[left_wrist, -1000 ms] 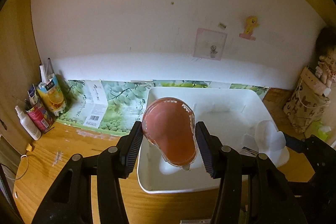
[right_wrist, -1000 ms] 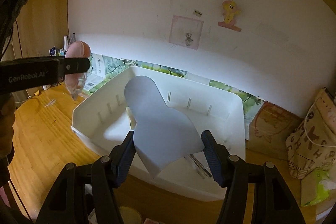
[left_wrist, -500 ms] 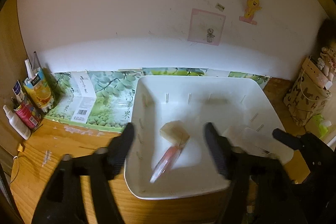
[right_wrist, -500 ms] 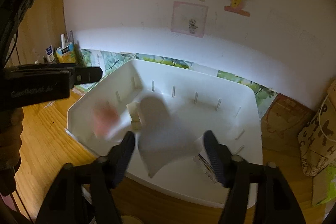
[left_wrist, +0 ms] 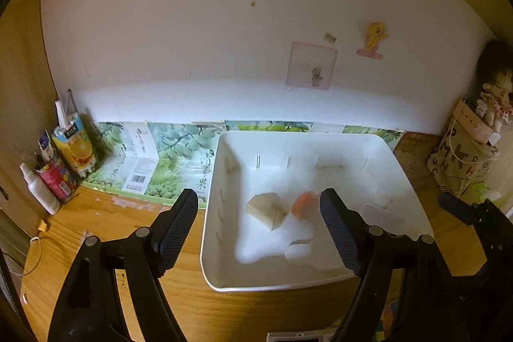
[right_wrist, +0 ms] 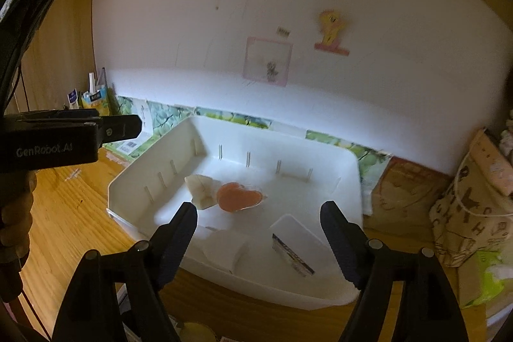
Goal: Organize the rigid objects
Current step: 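Withdraw both tools from the tray back toward the desk items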
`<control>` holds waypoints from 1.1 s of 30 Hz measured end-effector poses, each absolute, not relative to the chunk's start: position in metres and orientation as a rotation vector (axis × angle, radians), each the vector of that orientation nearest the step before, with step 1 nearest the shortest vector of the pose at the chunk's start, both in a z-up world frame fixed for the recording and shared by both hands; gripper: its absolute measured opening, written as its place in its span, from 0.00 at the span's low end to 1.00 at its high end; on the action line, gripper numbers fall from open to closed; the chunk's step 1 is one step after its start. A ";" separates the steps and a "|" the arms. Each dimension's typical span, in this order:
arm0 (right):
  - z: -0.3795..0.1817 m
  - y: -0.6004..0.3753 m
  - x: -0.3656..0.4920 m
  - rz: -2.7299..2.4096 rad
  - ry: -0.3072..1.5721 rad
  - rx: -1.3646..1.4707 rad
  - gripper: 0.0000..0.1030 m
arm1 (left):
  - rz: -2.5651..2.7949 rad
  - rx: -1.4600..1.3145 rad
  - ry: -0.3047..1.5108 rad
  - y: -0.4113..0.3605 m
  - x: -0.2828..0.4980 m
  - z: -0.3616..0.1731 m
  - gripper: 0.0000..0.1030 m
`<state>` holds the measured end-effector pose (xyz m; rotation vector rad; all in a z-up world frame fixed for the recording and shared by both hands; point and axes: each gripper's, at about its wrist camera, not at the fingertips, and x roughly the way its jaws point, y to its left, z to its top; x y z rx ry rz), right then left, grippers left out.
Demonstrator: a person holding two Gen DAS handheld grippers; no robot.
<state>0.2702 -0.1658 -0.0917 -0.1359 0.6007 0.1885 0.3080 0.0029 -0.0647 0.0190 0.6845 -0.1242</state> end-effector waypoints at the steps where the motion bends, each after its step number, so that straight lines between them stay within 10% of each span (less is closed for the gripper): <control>1: -0.087 -0.167 0.266 0.179 0.590 -0.138 0.78 | -0.127 0.022 0.675 0.003 0.303 -0.061 0.79; 33: -0.085 -0.222 0.109 0.040 0.606 -0.011 0.79 | -0.093 -0.055 0.782 0.011 0.165 -0.058 0.80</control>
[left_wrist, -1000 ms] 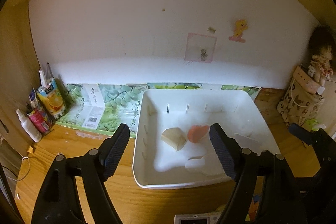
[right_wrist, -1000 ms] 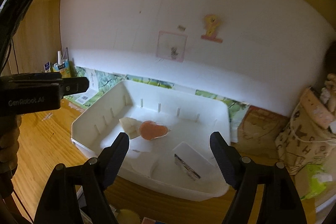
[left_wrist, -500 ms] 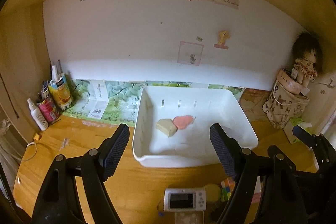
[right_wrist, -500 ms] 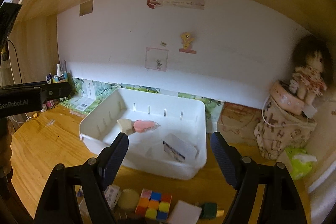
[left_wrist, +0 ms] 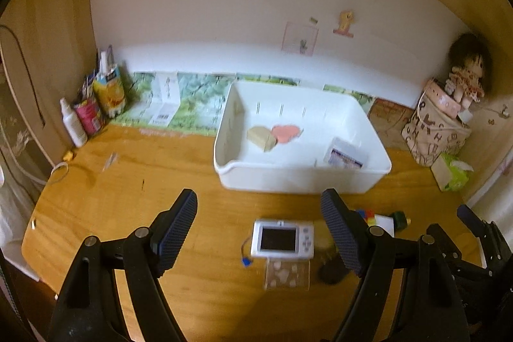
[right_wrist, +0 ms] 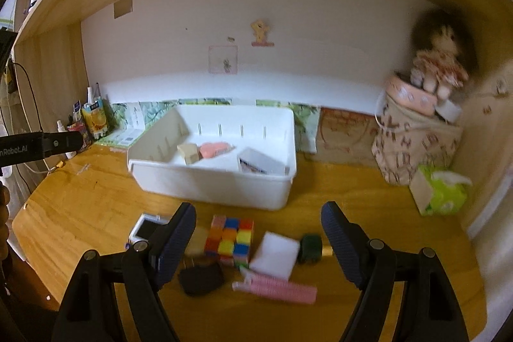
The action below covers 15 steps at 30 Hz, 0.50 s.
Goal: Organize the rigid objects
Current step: 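Withdraw both tools from the tray back toward the desk items, then reach the left tool to the clear acrylic case while the right reaches the black charger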
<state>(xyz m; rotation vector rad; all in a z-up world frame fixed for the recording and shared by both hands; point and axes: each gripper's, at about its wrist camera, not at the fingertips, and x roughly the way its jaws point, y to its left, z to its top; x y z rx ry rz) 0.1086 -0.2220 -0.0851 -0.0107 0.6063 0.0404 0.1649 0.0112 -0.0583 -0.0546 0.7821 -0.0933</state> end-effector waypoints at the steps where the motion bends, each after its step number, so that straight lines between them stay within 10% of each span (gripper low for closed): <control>1: -0.088 -0.224 0.103 0.042 0.613 0.000 0.79 | -0.093 -0.057 0.795 0.011 0.162 -0.061 0.80; 15: -0.119 -0.219 0.064 0.199 0.639 0.053 0.79 | -0.136 -0.071 1.055 -0.006 0.152 -0.097 0.80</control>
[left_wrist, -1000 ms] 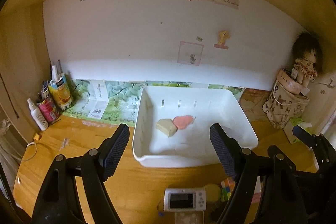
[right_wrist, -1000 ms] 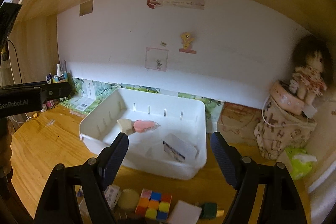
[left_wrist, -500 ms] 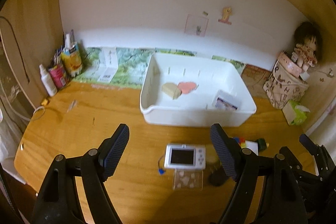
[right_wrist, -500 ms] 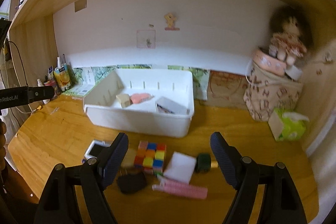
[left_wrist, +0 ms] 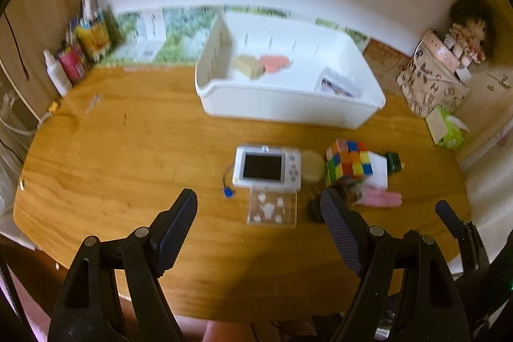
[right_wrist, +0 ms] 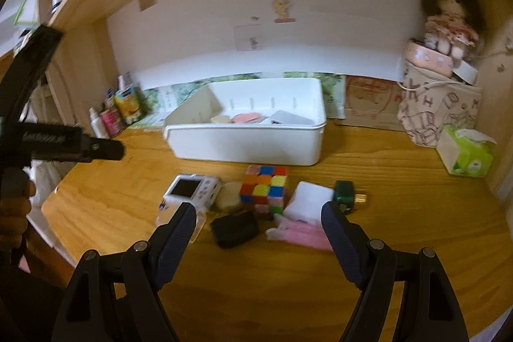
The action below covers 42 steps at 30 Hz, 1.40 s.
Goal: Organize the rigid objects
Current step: 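Reach the left tool to the clear acrylic case while the right reaches the black charger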
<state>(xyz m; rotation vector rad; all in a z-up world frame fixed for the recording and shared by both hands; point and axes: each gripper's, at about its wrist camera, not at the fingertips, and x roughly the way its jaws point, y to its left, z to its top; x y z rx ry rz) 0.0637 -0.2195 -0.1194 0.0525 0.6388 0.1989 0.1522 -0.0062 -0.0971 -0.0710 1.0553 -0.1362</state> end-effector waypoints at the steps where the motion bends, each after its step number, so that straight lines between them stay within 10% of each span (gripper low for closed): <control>1: -0.122 -0.215 0.061 0.217 0.633 0.029 0.79 | -0.139 -0.083 1.086 -0.006 0.155 -0.101 0.80; 42: -0.213 -0.160 0.142 0.404 0.872 -0.152 0.79 | -0.201 -0.171 1.742 -0.041 0.240 -0.219 0.78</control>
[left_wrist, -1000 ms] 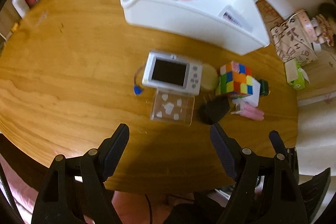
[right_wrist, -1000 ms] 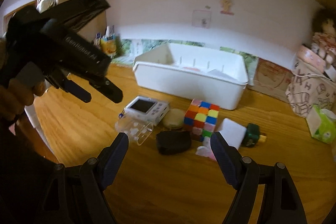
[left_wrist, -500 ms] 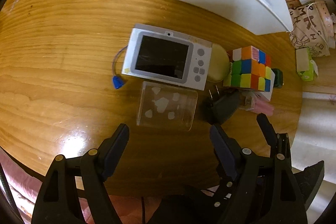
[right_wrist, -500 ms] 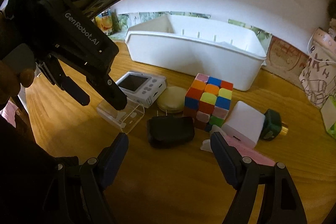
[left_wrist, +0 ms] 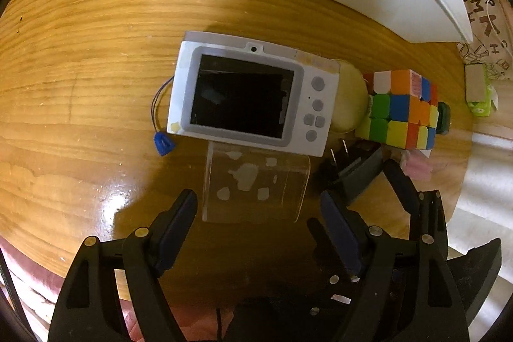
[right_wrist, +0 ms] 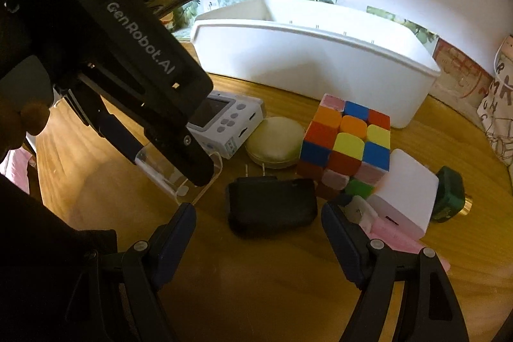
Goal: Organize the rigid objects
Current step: 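Reach the left tool to the clear acrylic case while the right reaches the black charger, then grasp the clear acrylic case with the left tool while the right grasps the black charger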
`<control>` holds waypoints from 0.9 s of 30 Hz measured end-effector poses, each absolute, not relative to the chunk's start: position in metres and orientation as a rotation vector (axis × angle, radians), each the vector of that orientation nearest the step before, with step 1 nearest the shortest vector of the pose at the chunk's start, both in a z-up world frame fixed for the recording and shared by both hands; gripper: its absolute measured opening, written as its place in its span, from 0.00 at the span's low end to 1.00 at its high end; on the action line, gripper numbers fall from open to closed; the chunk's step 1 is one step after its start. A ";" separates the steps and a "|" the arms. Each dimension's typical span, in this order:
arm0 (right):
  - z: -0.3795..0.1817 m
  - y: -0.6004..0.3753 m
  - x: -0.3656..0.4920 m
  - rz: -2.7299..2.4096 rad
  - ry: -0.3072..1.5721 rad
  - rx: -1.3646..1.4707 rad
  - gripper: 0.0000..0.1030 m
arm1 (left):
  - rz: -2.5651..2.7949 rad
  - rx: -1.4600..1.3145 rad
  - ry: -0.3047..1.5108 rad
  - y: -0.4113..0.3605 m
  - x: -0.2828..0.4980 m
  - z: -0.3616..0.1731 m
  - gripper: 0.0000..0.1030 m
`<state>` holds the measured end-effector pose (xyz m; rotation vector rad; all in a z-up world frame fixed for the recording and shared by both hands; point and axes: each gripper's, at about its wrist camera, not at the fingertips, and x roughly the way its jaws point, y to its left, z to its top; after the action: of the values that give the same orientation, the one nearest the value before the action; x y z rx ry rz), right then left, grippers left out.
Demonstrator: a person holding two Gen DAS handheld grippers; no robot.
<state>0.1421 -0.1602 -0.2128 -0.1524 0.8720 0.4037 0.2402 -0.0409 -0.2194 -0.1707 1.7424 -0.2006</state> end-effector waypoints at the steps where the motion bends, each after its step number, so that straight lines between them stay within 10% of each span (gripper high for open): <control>1: -0.213 -0.160 0.144 0.403 0.875 -0.151 0.79 | -0.201 -0.169 1.747 -0.043 0.241 -0.220 0.78; 27: -0.213 -0.158 0.164 0.422 0.904 -0.170 0.62 | -0.158 -0.245 1.750 -0.017 0.241 -0.228 0.67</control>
<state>0.1636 -0.1576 -0.2128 -0.1695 0.9038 0.4224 0.2414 -0.0174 -0.2281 -0.2451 1.7502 -0.1583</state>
